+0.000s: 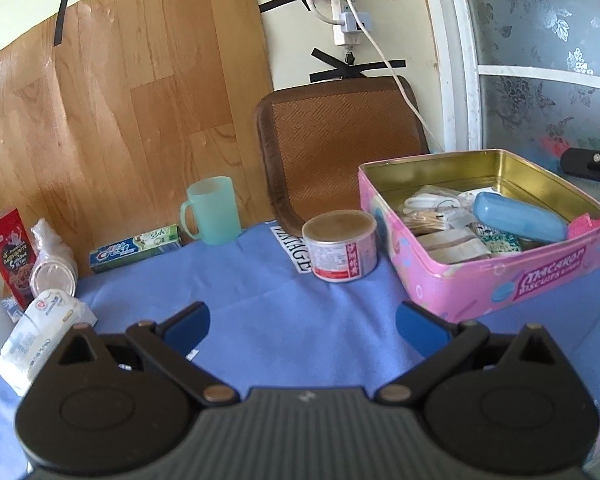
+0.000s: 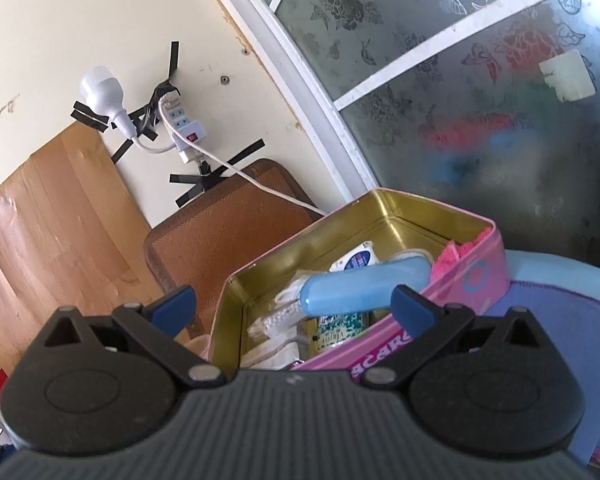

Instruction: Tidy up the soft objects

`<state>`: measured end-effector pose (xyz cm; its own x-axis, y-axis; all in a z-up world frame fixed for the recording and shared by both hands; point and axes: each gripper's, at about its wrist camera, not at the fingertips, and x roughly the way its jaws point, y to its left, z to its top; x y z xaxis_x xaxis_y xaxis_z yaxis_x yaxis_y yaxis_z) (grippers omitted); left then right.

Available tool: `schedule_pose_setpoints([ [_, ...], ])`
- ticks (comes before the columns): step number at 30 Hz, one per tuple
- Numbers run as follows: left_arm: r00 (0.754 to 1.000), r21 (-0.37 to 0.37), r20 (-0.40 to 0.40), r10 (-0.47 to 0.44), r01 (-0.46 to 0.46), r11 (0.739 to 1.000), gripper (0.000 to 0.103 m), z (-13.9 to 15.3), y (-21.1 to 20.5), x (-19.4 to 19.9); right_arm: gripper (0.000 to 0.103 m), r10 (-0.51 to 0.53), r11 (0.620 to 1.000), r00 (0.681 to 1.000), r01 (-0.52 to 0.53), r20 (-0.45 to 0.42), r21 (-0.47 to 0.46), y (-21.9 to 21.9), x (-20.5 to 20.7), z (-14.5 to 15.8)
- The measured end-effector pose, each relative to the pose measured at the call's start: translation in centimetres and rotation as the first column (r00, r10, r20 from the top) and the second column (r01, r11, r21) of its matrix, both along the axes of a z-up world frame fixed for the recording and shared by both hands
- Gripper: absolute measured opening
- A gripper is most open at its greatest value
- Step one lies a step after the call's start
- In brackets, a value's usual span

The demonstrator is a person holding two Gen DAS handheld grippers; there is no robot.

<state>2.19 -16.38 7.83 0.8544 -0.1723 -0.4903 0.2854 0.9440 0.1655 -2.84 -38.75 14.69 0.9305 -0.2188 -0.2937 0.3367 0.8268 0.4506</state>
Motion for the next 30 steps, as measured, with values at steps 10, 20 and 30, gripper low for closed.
schedule_pose_setpoints([
  [10, 0.996, -0.028, 0.090, 0.023, -0.020, 0.999, 0.103, 1.0, 0.4, -1.0, 0.103, -0.002, 0.998, 1.000, 0.002, 0.008, -0.056, 0.8, -0.6, 0.4],
  [20, 0.997, -0.031, 0.069, -0.018, 0.021, 0.999, 0.103, 1.3, 0.4, -1.5, 0.103, -0.042, 0.984, 0.999, 0.045, 0.024, -0.172, 1.8, -2.0, 1.0],
  [30, 1.000, -0.001, -0.020, -0.012, 0.012, 1.000, 0.103, 0.3, 0.1, -0.9, 0.103, -0.033, 0.989, 0.999, 0.028, -0.036, -0.142, 1.3, -2.4, 0.1],
])
